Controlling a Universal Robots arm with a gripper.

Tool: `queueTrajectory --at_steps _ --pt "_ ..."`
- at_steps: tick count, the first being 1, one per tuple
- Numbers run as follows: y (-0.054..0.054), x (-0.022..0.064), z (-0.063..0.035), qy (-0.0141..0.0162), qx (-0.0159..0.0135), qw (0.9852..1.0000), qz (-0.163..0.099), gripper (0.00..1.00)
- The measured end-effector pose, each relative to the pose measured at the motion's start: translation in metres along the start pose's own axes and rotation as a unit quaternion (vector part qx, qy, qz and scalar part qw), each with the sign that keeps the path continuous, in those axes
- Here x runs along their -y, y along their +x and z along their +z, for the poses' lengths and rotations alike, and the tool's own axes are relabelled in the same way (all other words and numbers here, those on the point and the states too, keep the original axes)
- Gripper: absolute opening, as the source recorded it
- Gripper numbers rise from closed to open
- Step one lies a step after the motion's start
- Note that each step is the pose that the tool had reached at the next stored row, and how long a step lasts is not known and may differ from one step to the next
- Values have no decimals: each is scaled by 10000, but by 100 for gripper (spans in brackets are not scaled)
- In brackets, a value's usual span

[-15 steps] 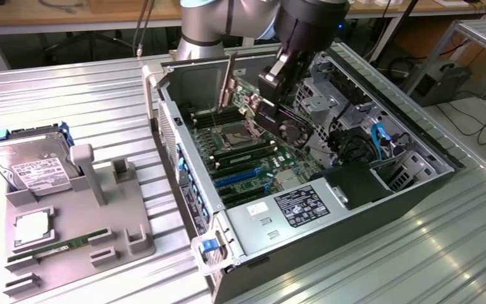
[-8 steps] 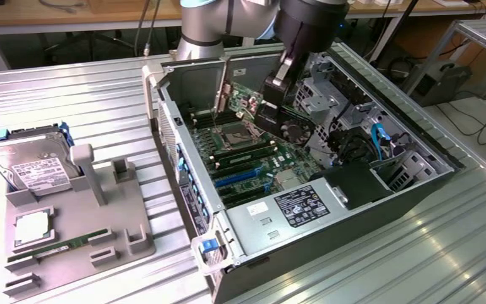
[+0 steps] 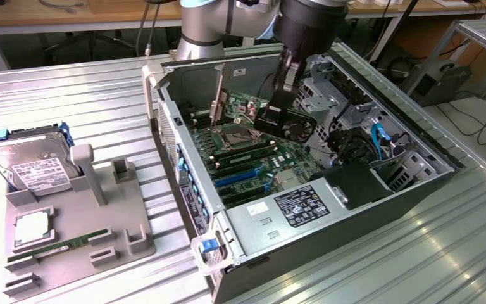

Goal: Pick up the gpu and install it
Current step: 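Insert the gpu into the slot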

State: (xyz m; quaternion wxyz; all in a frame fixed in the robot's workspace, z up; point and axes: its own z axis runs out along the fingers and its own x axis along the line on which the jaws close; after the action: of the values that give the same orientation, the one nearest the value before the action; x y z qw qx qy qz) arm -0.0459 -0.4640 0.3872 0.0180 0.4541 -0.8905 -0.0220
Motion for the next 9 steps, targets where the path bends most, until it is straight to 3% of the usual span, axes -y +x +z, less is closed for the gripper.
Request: queueTrajectory --at_steps 3,4,6,9 --pt "0 0 8 4 -17 9996 -299 26" --pt "0 1 15 6 -29 9987 -516 26" --pt "0 1 20 8 -39 9975 -709 26" --pt "0 2 29 12 -58 9946 -1040 26"
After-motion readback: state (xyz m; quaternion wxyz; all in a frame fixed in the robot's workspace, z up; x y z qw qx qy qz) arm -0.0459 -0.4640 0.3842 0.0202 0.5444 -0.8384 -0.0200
